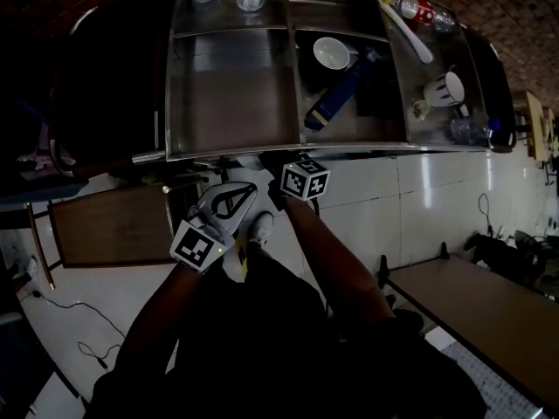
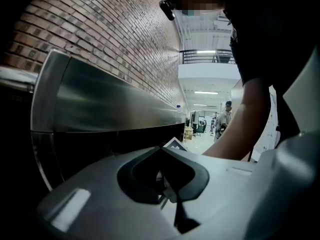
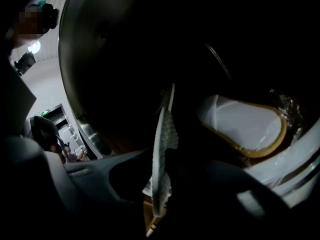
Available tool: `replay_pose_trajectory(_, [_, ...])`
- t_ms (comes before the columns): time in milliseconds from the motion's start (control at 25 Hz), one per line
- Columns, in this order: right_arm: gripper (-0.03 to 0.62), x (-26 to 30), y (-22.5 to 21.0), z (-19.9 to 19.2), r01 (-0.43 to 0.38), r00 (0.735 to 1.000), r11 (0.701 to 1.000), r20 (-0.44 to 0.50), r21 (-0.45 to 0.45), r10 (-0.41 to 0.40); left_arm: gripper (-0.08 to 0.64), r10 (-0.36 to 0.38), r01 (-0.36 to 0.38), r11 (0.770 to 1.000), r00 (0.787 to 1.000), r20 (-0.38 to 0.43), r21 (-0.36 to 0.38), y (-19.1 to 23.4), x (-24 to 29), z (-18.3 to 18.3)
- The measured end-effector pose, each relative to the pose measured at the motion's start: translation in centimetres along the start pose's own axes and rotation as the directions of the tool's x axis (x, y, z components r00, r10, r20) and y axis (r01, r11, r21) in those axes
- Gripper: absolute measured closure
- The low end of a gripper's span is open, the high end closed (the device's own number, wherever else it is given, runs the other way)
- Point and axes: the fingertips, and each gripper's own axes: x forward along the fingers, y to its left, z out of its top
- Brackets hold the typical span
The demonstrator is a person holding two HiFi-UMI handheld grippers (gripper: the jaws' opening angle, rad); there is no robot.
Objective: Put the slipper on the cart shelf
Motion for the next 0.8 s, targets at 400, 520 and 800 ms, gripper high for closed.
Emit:
replay_pose_trajectory(400, [0.529, 1.1, -1.5, 1.6, 0.095, 0.995, 0.993, 0.037, -0.064, -0.093, 0.558, 0.034, -0.034, 0.999, 0.999, -0.001, -0.022, 0.8, 2.2, -0.8])
replay_pose_trajectory(520, [0.528, 1.6, -1.6, 1.9, 0.101, 0.995, 0.990, 0.038, -0.101, -0.097, 0.558, 0.038, -0.038, 0.999, 0.999, -0.008, -0.020, 0.6, 2.2, -1.2])
replay_pose_trajectory(800, [0.505, 1.5, -2.7, 2.6, 0.222, 0.975, 0.944, 0.082, -0.243, -0.208, 0.558, 0.061, -0.061, 0.998, 0.998, -0.022, -0.026, 0.8, 1.8, -1.4])
